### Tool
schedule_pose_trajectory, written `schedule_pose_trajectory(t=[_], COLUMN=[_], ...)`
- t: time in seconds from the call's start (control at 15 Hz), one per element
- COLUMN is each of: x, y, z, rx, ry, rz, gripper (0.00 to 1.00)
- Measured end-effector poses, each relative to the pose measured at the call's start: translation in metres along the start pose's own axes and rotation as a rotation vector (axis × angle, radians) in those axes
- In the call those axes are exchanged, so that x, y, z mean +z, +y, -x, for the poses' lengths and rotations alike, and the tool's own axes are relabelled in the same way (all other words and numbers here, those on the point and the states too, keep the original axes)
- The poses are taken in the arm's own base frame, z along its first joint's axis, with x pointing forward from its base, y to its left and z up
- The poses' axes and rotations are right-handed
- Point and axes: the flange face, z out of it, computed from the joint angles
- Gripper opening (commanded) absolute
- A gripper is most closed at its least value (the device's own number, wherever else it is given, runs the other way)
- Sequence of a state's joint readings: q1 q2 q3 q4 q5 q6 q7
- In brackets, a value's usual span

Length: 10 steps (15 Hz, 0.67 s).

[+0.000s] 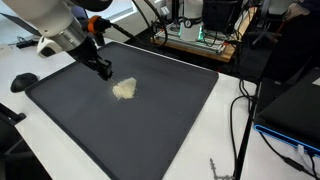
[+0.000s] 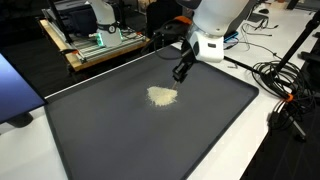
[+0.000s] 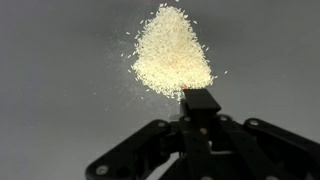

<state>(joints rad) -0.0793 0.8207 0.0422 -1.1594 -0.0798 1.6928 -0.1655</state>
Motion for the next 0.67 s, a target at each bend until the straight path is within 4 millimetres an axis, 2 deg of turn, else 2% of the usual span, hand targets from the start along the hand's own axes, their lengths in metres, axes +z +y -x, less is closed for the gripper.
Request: schedule_pose_trajectory(t=[0.33,0.67], x=[0.003,0.016], y=[0.019,0.051], z=[0.022,0.054], rx=[0.059,0.151], ry=[0.042,0.101], rz=[-0.045,-0.096], gripper=[0.03,0.03])
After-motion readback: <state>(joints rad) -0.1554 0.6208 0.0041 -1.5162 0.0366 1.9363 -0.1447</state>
